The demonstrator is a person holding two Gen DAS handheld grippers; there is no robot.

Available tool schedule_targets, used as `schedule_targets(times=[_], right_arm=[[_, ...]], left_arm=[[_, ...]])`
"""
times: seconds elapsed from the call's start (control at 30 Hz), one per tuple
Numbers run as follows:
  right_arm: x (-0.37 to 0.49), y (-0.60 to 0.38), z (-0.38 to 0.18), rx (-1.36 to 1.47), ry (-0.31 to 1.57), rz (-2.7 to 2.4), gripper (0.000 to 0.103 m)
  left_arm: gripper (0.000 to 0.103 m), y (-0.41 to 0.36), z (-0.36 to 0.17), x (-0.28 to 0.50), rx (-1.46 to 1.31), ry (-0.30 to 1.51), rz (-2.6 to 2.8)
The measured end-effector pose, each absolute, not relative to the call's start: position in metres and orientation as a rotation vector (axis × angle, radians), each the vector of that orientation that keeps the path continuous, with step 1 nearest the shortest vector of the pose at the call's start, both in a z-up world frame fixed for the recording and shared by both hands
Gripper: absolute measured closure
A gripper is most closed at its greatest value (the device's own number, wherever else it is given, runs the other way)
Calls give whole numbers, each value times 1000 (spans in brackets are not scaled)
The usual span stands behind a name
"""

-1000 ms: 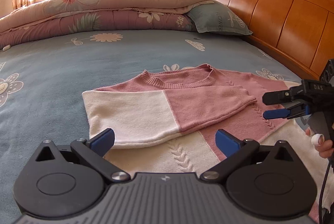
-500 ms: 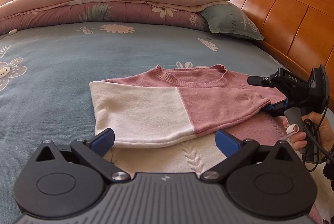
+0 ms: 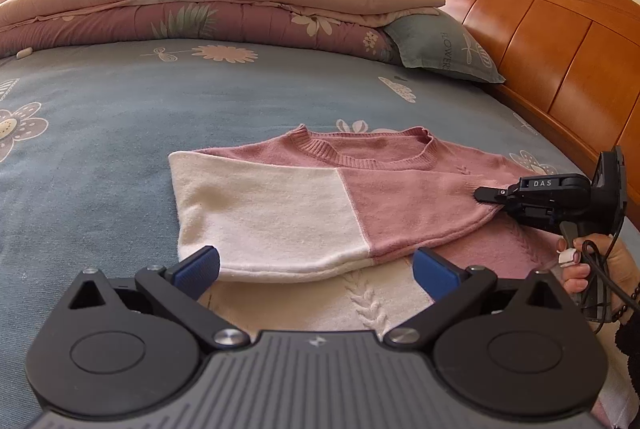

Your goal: Fold clothes

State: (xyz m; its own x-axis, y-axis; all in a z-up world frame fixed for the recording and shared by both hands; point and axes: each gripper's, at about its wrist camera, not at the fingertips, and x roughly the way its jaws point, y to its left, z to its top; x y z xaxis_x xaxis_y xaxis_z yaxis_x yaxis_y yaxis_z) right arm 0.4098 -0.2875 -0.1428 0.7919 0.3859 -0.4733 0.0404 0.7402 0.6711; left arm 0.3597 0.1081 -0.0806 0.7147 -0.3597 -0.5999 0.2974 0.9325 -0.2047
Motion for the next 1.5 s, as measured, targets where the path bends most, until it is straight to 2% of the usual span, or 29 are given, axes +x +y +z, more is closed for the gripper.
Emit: schedule_targets(times=[0.23,0.37,0.4,0.43,0.47,0.5,0.53,0.73,0.93,1.03,1.07,1.13,1.23,1.3,1.5], right_arm=[[424,-285,-119,624,616,196,90],[414,-290,-128,617,662,120,88],[410,-292,-126,624,657,107,83],[405,-293,-121,615,650,79,71],[400,-293,-116,604,641,53,63],[397,-292,-108,582,619,43,48],[393,-290,-100,558,597,35,40],[414,-239,-70,333,613,165,18],[439,-225,-103,334,703,208,17],[428,-229,-90,370,712,167,16],[416,-229,-80,347,702,173,15],[393,-225,-64,271,703,196,5],[349,-214,-51,145,737,196,0],[314,-207,-48,72,777,192,0],[223,-186,-89,-107,890,132,0]], left_arm=[[1,111,-82,361,-108,686,-364],[1,112,-80,360,-111,687,-363],[1,113,-80,360,-112,687,-363],[1,113,-79,360,-112,687,-362],[1,113,-78,360,-113,688,-362],[1,114,-78,360,-114,688,-362],[1,114,-77,359,-115,688,-361],[1,115,-75,359,-110,687,-360],[1,124,-72,360,-139,690,-345],[1,130,-66,358,-153,688,-332],[1,131,-61,356,-162,679,-347],[1,133,-49,349,-181,650,-385],[1,128,-34,337,-191,603,-441],[1,118,-28,331,-181,596,-477],[1,75,-20,311,-71,604,-548]])
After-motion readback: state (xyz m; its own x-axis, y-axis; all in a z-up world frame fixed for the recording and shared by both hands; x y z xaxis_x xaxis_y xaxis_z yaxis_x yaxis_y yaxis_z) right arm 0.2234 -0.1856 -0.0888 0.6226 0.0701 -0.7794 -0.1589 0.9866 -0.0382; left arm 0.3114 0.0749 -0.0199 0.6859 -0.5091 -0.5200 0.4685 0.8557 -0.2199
